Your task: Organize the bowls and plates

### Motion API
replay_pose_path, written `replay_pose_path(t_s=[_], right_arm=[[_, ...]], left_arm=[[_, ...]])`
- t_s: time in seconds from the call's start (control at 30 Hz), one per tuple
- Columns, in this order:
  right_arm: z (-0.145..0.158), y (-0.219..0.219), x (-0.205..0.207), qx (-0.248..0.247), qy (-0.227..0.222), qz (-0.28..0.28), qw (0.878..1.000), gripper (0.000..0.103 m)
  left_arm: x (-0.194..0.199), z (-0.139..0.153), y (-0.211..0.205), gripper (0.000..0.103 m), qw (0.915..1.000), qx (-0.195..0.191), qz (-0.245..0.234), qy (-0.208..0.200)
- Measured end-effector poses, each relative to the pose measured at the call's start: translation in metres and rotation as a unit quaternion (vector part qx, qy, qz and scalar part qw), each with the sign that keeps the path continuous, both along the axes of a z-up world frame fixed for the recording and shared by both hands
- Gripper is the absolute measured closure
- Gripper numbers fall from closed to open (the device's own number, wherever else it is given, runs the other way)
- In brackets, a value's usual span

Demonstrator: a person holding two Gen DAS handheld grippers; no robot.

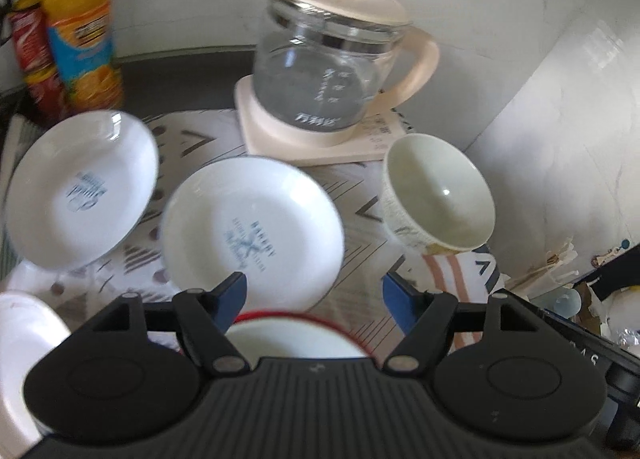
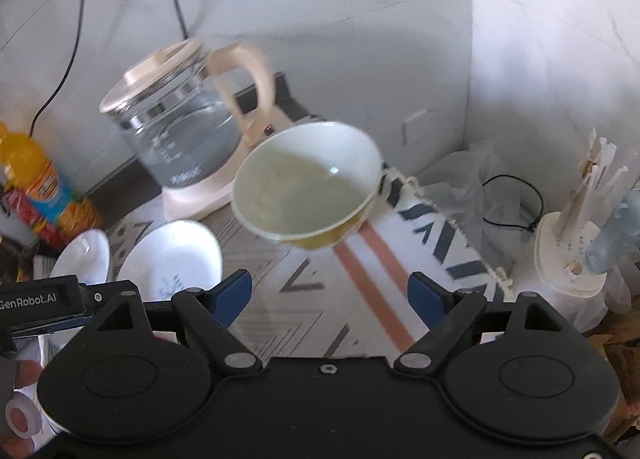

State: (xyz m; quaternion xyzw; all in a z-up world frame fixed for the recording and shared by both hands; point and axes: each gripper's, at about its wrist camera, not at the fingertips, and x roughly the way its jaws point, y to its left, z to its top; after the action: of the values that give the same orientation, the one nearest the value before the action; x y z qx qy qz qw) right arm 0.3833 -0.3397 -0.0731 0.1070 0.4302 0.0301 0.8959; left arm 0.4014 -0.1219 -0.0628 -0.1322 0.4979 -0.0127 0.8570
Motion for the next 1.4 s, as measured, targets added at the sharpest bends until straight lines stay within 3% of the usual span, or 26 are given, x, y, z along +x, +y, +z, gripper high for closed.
replay_pose_path(t_s=[0.53,0.57,0.8,1.07,1.13,1.23,1.33,1.4], right_arm=[[-0.016,-0.028,0.040,0.014,-0.002,-0.066,0.998,0.018],[-0.017,-0.029,0.043,0.017,-0.002,-0.068,0.998,0.016],[-0.027,-0.034,0.058,0.024,0.002,-0.082,0.996,0.000],[-0.045,-0.040,0.070,0.048,0.012,-0.102,0.994,0.000],[-0.049,-0.039,0.073,0.046,0.013,-0.106,0.993,0.002],[-0.055,-0.037,0.079,0.042,0.021,-0.105,0.993,0.014],[-0.063,-0.033,0.087,0.034,0.039,-0.101,0.994,0.032],[-0.067,-0.032,0.090,0.035,0.049,-0.103,0.993,0.043]], left_arm=[[0.071,-0.024,-0.040,0.027,0.9986,-0.009,-0.053,-0.004],[0.074,-0.026,-0.042,0.021,0.9985,-0.008,-0.053,-0.006],[0.096,-0.040,-0.051,0.019,0.9984,-0.010,-0.056,-0.003],[0.114,-0.062,-0.056,0.019,0.9984,-0.016,-0.049,0.021],[0.117,-0.067,-0.057,0.019,0.9983,-0.018,-0.048,0.027],[0.121,-0.072,-0.059,0.020,0.9983,-0.020,-0.048,0.026],[0.124,-0.075,-0.062,0.026,0.9984,-0.014,-0.049,0.026],[0.126,-0.078,-0.066,0.035,0.9981,-0.006,-0.053,0.031]])
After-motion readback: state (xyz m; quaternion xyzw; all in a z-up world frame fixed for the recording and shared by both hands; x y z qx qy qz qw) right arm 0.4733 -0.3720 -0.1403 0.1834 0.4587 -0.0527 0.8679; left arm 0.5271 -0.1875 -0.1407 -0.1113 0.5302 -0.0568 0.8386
